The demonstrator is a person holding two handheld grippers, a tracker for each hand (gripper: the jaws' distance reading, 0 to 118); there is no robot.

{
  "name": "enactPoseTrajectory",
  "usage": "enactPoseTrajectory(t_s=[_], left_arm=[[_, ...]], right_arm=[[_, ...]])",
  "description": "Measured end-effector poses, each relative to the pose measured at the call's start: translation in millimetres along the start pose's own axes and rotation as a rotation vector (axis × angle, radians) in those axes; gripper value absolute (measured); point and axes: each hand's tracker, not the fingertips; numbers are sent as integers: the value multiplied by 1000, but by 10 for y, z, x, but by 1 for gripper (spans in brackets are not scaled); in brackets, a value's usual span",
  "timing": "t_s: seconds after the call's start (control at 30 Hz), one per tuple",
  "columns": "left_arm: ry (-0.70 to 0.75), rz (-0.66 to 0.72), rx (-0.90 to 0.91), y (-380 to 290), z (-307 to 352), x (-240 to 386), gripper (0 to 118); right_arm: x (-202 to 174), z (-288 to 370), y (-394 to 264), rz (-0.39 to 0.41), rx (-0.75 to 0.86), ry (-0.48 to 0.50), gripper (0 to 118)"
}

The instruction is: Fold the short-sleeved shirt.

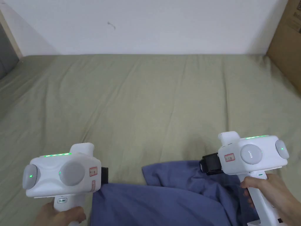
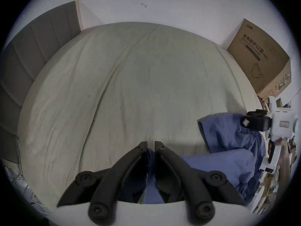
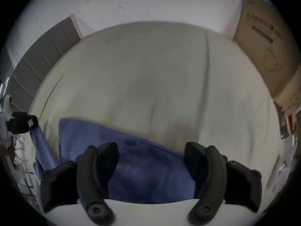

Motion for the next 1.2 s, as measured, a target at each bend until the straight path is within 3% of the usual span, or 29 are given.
enactPoseTrajectory(t_s=[0.1,0.13,0.2,0.23,0.47,0.9,1.2], left_arm=[[2,1,-17,0,-69,-6,7],[6,-9,-19,-6,-90,-8,7],[14,-22,-20,0,-105,-15,7],[16,-23,-20,2,-92,-11,7],[10,-41,15,-13,303,-28,7],[106,-78,212,-84,1474,-305,7],[173,-87,366,74,2256,-548,7]], right_arm=[[84,-92,-28,2,0,9,82],[45,-44,-9,29,0,1,69],[-23,44,-11,91,35,-39,17],[-41,71,-6,77,36,-38,3],[44,622,-46,-102,130,22,3],[464,2728,-496,-213,443,-146,3],[783,3511,-883,-327,550,-141,3]])
